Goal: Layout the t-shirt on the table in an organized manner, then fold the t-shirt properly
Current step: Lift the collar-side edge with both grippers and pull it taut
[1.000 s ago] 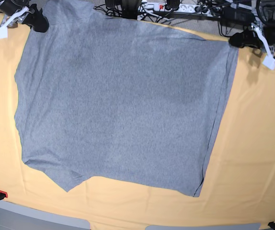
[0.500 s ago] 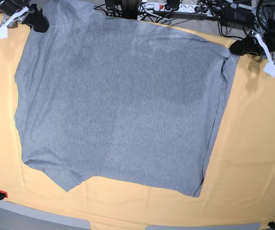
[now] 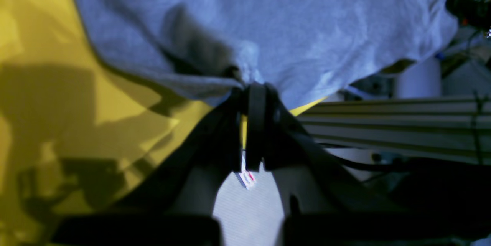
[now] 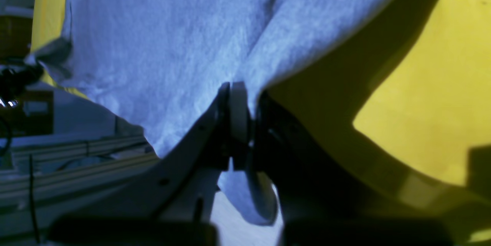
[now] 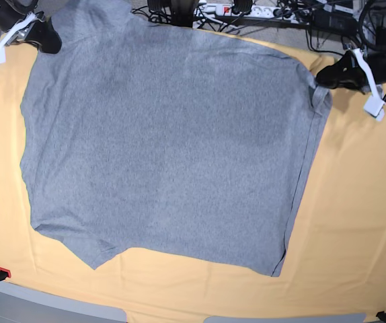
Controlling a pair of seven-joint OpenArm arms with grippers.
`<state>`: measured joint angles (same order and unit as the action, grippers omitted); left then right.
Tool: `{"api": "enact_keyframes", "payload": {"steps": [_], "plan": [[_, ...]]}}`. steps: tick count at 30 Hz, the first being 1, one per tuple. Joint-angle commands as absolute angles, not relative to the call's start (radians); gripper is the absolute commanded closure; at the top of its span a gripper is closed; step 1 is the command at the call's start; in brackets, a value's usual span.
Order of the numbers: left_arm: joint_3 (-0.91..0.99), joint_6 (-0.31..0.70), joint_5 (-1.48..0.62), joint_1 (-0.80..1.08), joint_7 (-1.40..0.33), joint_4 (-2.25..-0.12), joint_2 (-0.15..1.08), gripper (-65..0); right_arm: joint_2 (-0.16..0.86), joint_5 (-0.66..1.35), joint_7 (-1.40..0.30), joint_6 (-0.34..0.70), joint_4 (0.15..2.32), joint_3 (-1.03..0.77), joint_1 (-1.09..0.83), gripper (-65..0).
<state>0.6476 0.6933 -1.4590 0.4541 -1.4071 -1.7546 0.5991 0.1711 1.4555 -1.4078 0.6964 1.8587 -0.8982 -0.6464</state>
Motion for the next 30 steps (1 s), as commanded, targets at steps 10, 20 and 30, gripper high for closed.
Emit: {"api": "enact_keyframes", "payload": {"steps": [10, 20, 30], "plan": [[0.659, 0.698, -1.484, 0.451, -1.396, -1.874, 0.621, 0.0, 0.278, 1.484, -1.396, 0.698, 1.875, -0.905, -0.654, 0.0], [0.768, 0.698, -1.484, 0.476, -1.396, -1.974, 0.62, 0.0, 0.308, 1.484, -1.396, 0.698, 1.886, -0.905, -0.654, 0.0], [0.884, 0.698, -1.484, 0.555, -1.396, -2.016, 0.62, 0.0, 0.306, 1.484, -1.396, 0.698, 1.886, -0.905, -0.68, 0.0]]}}
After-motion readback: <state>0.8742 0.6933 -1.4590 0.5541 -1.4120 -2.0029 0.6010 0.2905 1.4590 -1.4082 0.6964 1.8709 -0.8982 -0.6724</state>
